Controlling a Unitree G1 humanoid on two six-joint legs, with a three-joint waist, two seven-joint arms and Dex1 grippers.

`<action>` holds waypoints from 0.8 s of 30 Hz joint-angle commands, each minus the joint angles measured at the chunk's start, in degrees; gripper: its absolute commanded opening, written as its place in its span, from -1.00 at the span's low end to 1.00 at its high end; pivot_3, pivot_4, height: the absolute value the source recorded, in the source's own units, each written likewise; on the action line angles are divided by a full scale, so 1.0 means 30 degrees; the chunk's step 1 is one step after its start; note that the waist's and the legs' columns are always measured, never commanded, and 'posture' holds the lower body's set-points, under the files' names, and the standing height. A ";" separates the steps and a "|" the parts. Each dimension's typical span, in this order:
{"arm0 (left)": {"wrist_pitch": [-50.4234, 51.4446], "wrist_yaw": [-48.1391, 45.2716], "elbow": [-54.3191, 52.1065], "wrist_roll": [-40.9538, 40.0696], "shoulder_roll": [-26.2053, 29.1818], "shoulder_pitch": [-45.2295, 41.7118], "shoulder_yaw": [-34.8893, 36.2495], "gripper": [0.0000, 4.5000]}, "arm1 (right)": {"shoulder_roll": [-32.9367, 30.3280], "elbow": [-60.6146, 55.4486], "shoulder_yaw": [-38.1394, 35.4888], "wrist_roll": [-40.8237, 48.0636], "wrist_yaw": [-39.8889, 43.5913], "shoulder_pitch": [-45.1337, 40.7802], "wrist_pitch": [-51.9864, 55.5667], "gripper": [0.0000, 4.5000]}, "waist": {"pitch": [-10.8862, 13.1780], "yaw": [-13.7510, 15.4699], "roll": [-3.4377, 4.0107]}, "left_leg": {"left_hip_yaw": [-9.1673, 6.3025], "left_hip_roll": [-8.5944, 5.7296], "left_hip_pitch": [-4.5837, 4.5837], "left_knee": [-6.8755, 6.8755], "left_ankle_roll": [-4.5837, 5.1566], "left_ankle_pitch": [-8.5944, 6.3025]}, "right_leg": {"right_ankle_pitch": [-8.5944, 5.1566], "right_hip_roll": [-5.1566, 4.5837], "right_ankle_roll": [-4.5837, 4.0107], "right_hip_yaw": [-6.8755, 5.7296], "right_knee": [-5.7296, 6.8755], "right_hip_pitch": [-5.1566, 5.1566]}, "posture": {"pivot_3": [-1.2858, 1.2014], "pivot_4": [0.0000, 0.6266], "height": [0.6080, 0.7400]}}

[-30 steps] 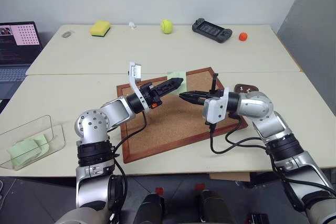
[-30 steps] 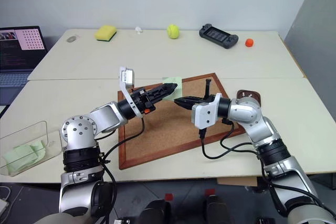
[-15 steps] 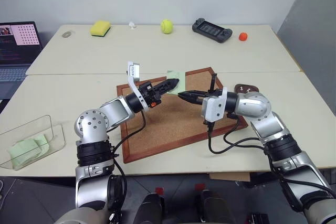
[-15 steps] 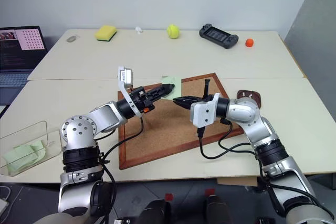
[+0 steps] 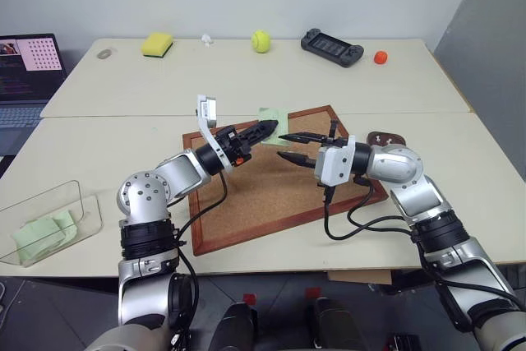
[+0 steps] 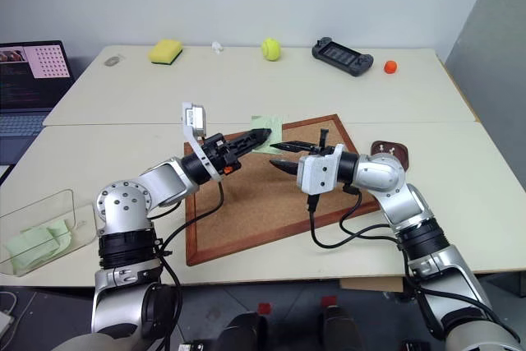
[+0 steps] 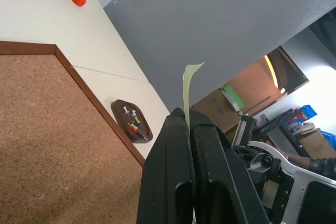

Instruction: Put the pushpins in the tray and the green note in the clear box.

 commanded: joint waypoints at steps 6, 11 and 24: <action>-0.0848 0.1179 -0.2265 -0.0607 0.0955 0.0808 0.1462 -1.00 | -0.0300 -0.3929 -0.2073 0.3745 0.0066 0.1222 0.5068 0.51 | 0.0000 -0.0034 0.0001 | -0.0005 0.0002 -0.0011 0.0002 0.0000 0.0000 | 0.0000 -0.0001 0.0000 0.0001 -0.0001 -0.0004 | 0.03 -0.52 1.00; -0.1101 0.3634 -0.7341 -0.1100 0.2652 0.2353 0.2659 -1.00 | 0.0276 -0.6326 -0.2614 0.8682 0.0697 0.1520 1.2274 0.99 | 0.0004 -0.0032 -0.0003 | -0.0050 0.0068 -0.0027 -0.0003 -0.0028 -0.0021 | 0.0000 -0.0021 -0.0006 -0.0002 0.0000 -0.0030 | 0.03 -0.52 1.00; -0.4165 0.8873 -1.6681 0.7611 0.6611 1.4139 1.0003 -1.00 | 0.2504 -0.6824 -0.1777 1.6244 0.4583 -0.2391 2.1444 1.00 | 0.0022 -0.0098 0.0023 | -0.0108 0.0045 -0.0062 -0.0008 0.0041 -0.0074 | -0.0013 -0.0009 -0.0028 -0.0010 -0.0012 -0.0054 | 0.03 -0.52 1.00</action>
